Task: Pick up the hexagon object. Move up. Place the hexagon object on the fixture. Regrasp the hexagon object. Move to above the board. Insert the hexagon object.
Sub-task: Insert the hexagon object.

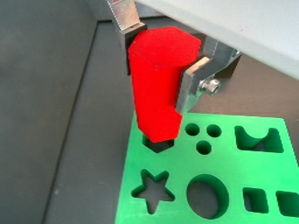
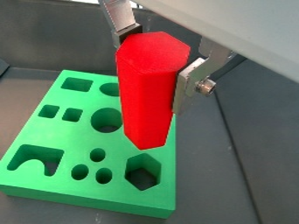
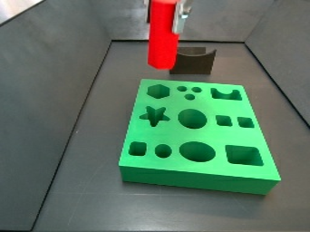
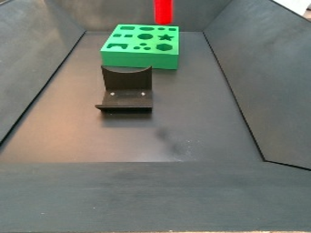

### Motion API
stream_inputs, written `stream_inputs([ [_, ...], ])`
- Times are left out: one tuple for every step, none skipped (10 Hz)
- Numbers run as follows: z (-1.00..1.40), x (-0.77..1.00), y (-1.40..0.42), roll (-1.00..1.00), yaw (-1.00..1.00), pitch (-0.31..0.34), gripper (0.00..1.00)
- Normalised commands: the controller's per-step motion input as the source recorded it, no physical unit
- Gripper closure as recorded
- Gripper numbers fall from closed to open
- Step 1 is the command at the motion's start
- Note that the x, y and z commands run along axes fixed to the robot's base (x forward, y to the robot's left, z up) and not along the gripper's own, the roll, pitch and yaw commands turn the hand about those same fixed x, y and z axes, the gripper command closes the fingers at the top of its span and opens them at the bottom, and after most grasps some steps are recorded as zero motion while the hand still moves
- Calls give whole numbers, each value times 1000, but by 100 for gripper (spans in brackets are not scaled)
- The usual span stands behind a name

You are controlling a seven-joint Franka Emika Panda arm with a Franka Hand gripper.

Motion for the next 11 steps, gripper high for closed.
stream_inputs([
  [-349, 0, 20, 29, 154, -253, 100],
  [-289, -20, 0, 183, 200, -256, 100],
  [-306, 0, 0, 219, 229, -224, 100],
  [-289, -34, 0, 226, 200, -240, 100],
  [-311, 0, 11, 216, 217, -187, 100],
  [-300, 0, 17, 161, 231, -70, 100],
  [-331, 0, 54, 111, 191, 0, 100],
  [-337, 0, 40, 56, 143, 0, 100],
  [-283, 0, 3, 6, 66, 0, 100],
  [-283, 0, 11, 0, 69, 0, 100],
  [-283, 17, 9, 39, 49, 0, 100],
])
